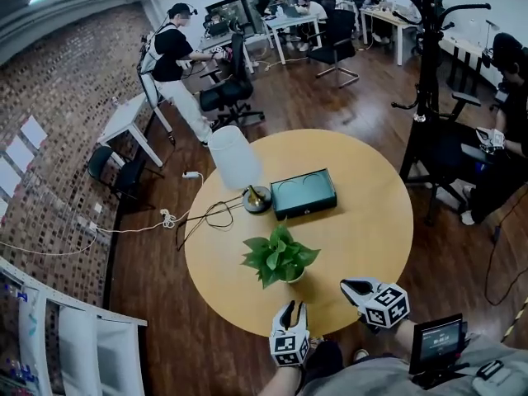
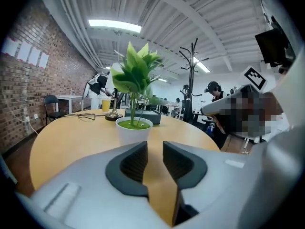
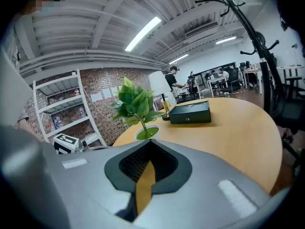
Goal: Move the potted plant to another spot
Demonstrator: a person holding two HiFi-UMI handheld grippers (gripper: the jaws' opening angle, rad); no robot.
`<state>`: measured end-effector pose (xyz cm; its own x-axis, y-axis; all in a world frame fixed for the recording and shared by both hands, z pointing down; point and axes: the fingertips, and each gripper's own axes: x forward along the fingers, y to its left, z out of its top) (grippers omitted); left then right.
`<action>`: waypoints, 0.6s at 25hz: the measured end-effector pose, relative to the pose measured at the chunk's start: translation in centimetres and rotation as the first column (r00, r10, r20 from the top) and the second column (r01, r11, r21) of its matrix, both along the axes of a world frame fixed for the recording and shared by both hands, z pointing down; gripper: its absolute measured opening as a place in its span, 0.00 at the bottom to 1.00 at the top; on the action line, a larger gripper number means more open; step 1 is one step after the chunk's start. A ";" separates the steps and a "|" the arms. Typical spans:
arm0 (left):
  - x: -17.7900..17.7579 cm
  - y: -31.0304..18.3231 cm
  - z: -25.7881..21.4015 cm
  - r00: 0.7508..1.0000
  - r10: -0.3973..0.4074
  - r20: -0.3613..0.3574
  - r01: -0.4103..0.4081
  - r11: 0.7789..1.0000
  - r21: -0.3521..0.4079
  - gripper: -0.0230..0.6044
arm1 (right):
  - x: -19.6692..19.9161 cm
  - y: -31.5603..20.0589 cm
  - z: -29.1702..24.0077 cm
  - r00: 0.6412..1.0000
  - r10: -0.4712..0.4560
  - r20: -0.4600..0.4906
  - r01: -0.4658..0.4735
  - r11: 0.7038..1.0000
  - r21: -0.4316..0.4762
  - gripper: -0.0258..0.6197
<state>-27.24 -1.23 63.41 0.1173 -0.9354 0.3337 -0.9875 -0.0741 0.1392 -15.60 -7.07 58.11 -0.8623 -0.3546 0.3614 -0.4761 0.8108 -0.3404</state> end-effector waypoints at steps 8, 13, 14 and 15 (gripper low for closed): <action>6.0 4.4 -3.9 1.000 -0.026 0.010 0.025 0.997 0.076 0.04 | 5.8 5.2 -0.5 0.999 -0.032 0.038 0.032 0.999 0.012 0.04; 9.1 7.5 -5.6 1.000 -0.003 -0.014 0.004 0.998 0.064 0.04 | 7.6 8.2 -1.2 0.997 -0.037 0.068 0.038 0.999 -0.006 0.04; 9.5 8.1 -5.7 1.000 0.005 -0.019 -0.004 0.998 0.059 0.04 | 7.7 8.8 -1.2 0.997 -0.040 0.074 0.040 0.999 -0.009 0.04; 9.8 8.7 -5.7 1.000 0.014 -0.025 -0.013 0.999 0.052 0.04 | 7.6 9.4 -1.1 0.996 -0.042 0.078 0.043 0.999 -0.013 0.04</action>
<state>-17.47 7.50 57.71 0.1377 -0.9497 0.2812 -0.9826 -0.0952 0.1597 -7.96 2.34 57.00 -0.9022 -0.3124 0.2975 -0.4131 0.8242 -0.3873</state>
